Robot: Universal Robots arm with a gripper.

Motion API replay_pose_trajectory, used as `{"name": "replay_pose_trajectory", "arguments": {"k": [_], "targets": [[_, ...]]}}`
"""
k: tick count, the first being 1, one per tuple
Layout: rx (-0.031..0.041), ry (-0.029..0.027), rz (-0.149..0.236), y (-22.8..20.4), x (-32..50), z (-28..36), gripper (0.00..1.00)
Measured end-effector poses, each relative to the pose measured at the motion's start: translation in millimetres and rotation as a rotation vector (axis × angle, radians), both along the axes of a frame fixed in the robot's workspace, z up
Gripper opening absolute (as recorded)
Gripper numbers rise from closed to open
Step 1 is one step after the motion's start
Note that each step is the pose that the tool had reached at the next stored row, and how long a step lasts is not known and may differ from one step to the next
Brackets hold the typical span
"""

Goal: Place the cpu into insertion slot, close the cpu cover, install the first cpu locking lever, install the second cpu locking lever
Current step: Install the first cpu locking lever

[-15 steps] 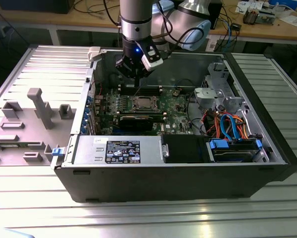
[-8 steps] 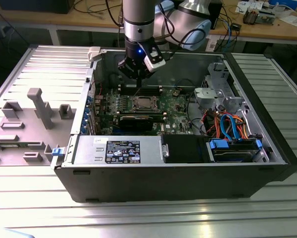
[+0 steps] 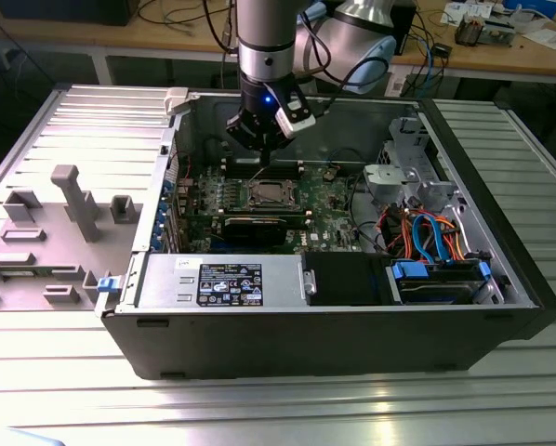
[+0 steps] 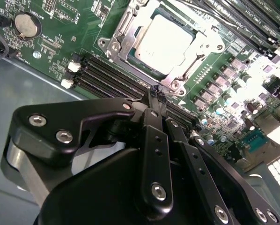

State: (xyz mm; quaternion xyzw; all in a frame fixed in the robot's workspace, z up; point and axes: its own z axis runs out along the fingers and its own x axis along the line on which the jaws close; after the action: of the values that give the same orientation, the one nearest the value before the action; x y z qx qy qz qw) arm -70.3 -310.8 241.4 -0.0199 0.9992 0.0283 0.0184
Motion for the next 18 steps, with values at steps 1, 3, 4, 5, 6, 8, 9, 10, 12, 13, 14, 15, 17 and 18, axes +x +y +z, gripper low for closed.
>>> {"name": "replay_pose_trajectory", "arguments": {"k": [1, 3, 4, 5, 6, 8, 9, 10, 12, 13, 14, 15, 17, 18], "targets": [[0.0002, -0.0002, 0.0, 0.0, 0.1, -0.1, 0.11], [0.0002, -0.0002, 0.0, 0.0, 0.1, -0.1, 0.11], [0.0003, -0.0003, 0.0, 0.1, -0.2, -0.2, 0.11], [0.0005, -0.0004, 0.0, 0.1, -1.0, -0.3, 0.11], [0.0004, -0.0004, 0.0, 0.1, -1.7, -0.3, 0.11], [0.0003, -0.0003, 0.0, 0.0, -3.8, -0.2, 0.11], [0.0002, -0.0003, 0.0, 0.0, -5.2, -0.2, 0.11], [0.0001, -0.0002, 0.0, 0.0, -6.3, -0.2, 0.11], [0.0003, -0.0003, 0.0, 0.0, -9.1, -0.2, 0.11], [0.0003, -0.0003, 0.0, 0.1, -10.4, -0.2, 0.11], [0.0002, -0.0002, 0.0, 0.0, -11.6, -0.2, 0.11], [0.0002, -0.0002, 0.0, 0.0, -13.5, -0.2, 0.11], [0.0003, -0.0003, 0.0, 0.1, -15.1, -0.2, 0.11], [0.0002, -0.0002, 0.0, 0.0, -16.2, -0.2, 0.11]]}}
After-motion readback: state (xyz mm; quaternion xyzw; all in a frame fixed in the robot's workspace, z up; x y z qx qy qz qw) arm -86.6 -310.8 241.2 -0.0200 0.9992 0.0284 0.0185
